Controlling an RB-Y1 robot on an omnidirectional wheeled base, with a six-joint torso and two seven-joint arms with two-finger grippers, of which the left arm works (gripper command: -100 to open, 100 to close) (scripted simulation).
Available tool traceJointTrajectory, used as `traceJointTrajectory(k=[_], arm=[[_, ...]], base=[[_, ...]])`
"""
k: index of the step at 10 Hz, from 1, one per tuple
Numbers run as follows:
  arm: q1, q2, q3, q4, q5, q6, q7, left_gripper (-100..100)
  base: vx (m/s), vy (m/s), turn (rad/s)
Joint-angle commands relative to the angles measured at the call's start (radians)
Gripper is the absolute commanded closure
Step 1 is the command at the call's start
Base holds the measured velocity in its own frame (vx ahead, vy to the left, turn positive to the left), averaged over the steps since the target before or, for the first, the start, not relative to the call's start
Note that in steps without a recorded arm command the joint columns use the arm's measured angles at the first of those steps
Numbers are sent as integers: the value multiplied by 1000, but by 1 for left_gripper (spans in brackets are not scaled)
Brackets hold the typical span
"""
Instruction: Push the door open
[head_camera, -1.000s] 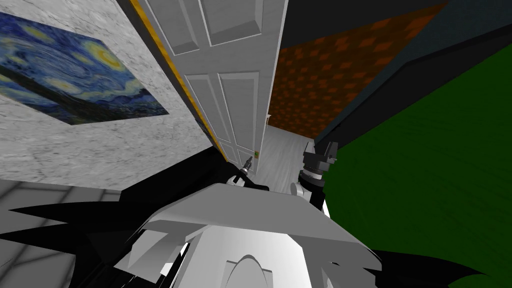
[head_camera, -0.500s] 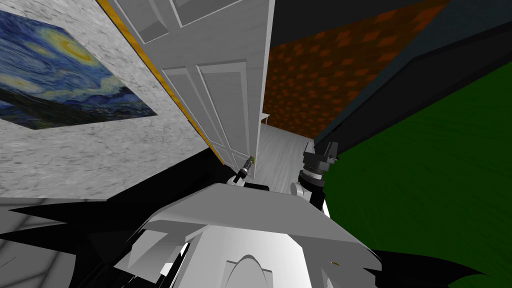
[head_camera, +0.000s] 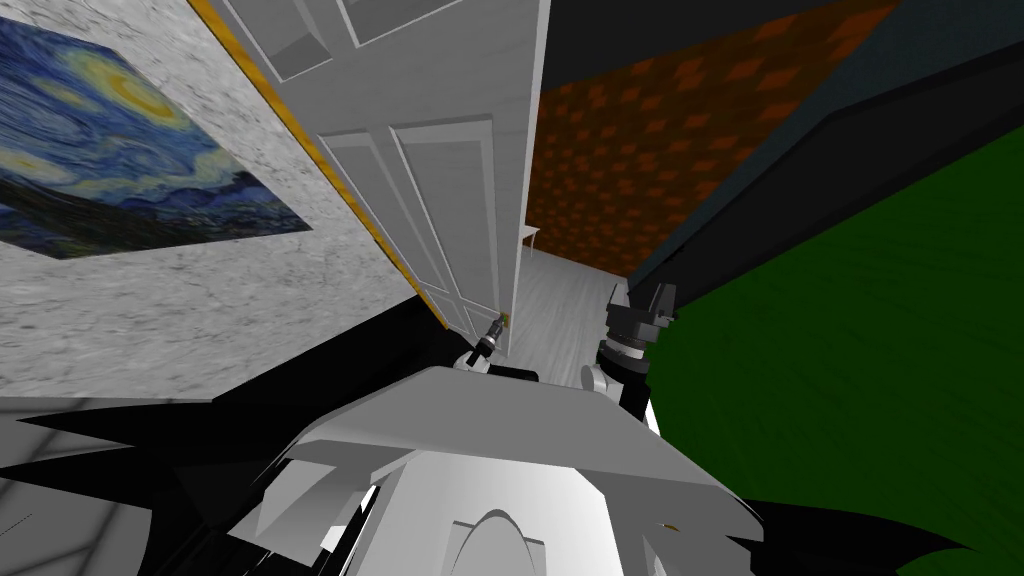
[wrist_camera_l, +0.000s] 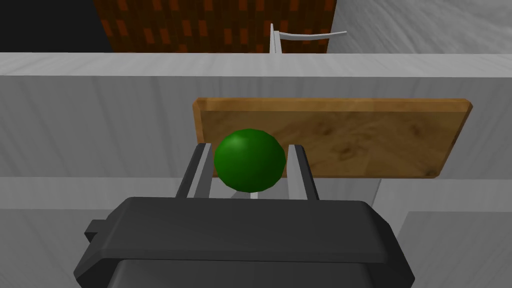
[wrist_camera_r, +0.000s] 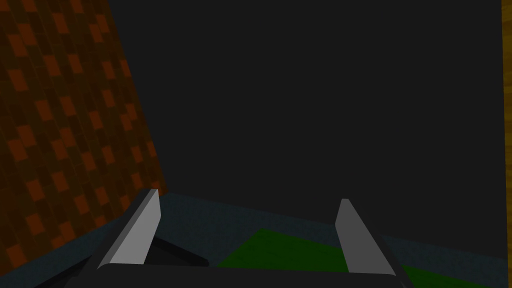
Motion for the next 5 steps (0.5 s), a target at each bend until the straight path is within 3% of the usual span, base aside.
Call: traceJointTrajectory(k=[1, 3, 5], arm=[[0, 0, 1, -1, 0, -2, 1, 100], [0, 5, 14, 4, 4, 0, -3, 100], [-2, 8, 28, 6, 8, 0, -5, 100]], base=[[-6, 1, 3], [52, -26, 10], [167, -66, 32]])
